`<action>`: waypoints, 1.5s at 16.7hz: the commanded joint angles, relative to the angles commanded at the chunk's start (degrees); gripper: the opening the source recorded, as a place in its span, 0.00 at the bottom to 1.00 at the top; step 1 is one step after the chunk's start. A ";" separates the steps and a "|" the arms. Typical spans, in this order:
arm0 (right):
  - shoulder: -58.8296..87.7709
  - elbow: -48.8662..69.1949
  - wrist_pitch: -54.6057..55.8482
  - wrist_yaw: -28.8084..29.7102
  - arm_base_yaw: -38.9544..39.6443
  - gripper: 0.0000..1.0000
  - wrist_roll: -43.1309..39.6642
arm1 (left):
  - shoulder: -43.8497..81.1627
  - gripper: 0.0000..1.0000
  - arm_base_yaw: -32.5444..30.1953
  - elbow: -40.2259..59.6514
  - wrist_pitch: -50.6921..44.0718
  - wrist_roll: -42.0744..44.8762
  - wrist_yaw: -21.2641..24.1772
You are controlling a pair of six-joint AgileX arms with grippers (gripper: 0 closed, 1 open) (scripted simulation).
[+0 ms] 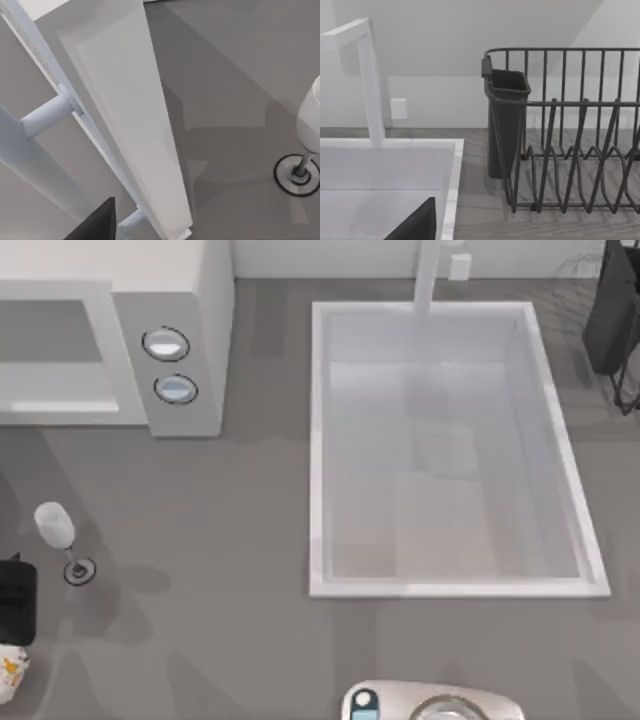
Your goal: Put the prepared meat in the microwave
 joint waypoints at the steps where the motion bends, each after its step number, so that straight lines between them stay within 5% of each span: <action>1: 0.00 0.00 0.00 0.00 0.00 1.00 0.00 | 5.19 1.00 0.37 2.77 -3.54 1.32 -0.02; 7: 0.00 0.00 0.00 0.00 0.00 1.00 0.00 | 33.93 1.00 2.26 18.00 -22.73 8.82 -0.13; 12: 0.00 0.00 0.00 0.00 0.00 1.00 0.00 | 45.96 1.00 3.01 24.70 -31.17 12.24 -0.05; 19: 0.00 0.00 0.00 0.00 0.00 1.00 0.00 | 46.81 1.00 2.66 24.15 -30.77 12.38 0.00; 25: 0.00 0.00 0.00 0.00 0.00 1.00 0.00 | 53.69 1.00 3.03 17.97 -16.87 12.56 -0.05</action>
